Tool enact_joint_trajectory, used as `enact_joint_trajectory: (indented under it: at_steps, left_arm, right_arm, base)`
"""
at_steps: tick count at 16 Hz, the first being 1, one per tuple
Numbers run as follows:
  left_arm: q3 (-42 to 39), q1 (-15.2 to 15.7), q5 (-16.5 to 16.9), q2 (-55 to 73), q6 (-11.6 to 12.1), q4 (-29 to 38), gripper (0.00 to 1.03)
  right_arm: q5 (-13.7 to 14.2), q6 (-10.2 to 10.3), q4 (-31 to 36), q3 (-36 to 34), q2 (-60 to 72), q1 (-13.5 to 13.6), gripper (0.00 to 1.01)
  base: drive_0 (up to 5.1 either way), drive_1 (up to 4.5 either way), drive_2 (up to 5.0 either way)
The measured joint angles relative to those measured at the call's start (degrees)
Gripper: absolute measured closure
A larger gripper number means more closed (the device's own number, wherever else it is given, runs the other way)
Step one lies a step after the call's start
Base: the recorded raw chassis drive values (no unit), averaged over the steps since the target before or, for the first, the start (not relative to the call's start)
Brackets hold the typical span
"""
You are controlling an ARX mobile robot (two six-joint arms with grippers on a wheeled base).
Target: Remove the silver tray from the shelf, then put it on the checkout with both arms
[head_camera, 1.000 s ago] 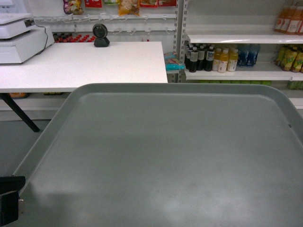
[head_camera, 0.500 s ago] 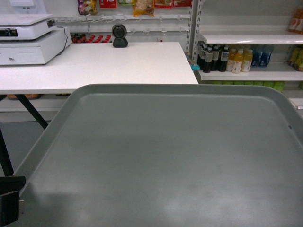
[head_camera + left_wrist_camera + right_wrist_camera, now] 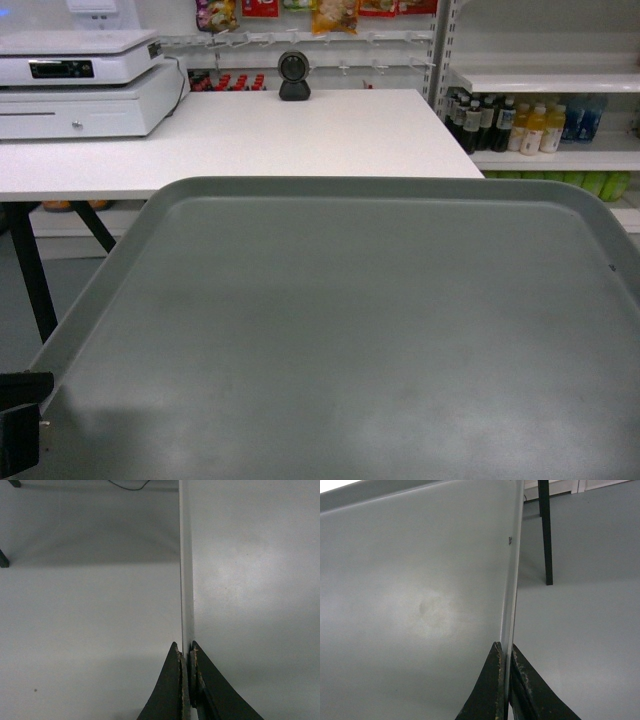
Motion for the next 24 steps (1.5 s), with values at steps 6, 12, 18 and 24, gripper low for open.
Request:
enact_joint_trajectory:
  at_steps: [6,12,18,24]
  left_arm:
    - [0.0,0.1,0.0,0.0,0.0,-0.3,1.01]
    - [0.0,0.1,0.0,-0.2,0.0,0.1,1.01]
    - [0.0,0.1,0.0,0.0,0.0,-0.1,1.01]
    - [0.0,0.1,0.0,0.0,0.0,0.1,1.01]
  right_arm:
    - [-0.1,0.0,0.1,0.0,0.0,0.0,0.98]
    - [0.0,0.0,0.1,0.0,-0.2,0.0,0.98]
    - [0.0,0.0,0.0,0.0,0.0,0.0,0.98]
    - [0.0,0.0,0.0,0.0,0.0,0.0,0.98]
  base:
    - [-1.6,0.86,0.9]
    - [0.0,2.14,-2.1]
    - [0.1,4.3,-4.2]
    - [0.1,4.32,-4.1]
